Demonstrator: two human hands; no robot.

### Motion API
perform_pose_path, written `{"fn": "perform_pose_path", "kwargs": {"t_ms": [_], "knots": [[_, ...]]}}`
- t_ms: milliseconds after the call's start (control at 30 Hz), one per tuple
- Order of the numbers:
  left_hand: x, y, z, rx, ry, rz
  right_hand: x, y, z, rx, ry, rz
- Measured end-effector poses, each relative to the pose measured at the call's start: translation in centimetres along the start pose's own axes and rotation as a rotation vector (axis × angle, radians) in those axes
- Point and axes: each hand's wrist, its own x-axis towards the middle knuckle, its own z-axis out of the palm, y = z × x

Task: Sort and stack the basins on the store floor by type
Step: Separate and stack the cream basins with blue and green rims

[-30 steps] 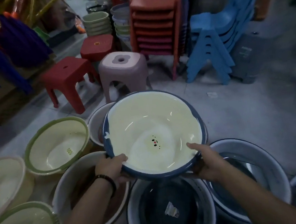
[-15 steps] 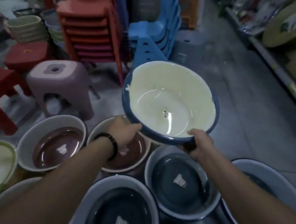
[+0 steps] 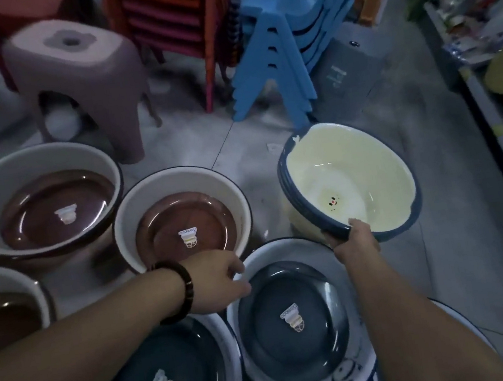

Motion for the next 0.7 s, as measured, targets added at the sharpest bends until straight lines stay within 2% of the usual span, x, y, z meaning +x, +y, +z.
{"fn": "perform_pose_path", "kwargs": {"t_ms": [167,333,400,467,533,567,600,633,700], "knots": [[-0.1,-2.3,-1.1,-0.038,0.015,-0.049,4.5,2.6,0.9,-0.068,-0.009,0.04],[-0.4,-4.0,-1.9,-0.053,0.044,-0.075,2.5,3.9,0.9,-0.06,-0.005,0.014],[-0.6,-4.2,-2.2,-0.061,0.047,-0.076,0.8,3.8,0.0,-0.331,0.037,-0.142],[-0.8,-4.3,-2.7,-0.062,0.037,-0.072,-0.1,3.8,-0.2,-0.555,-0.033,-0.194],[-1.3,-4.2,-3.3,-0.068,0.046,-0.065,-1.9,3.3,-0.6,-0.666,-0.021,-0.176],[-1.7,-4.2,-3.6,-0.07,0.054,-0.065,-2.6,2.5,-0.6,-0.747,-0.041,-0.231],[-2.1,-4.0,-4.0,-0.069,0.056,-0.066,-3.2,2.0,-0.4,-0.75,0.035,-0.249],[-2.7,-3.9,-4.4,-0.059,0.052,-0.063,-4.2,1.6,-0.6,-0.776,0.037,-0.225],[-4.2,-3.7,-5.4,-0.035,0.036,-0.058,-6.7,1.5,-0.1,-0.772,-0.054,-0.263]]}}
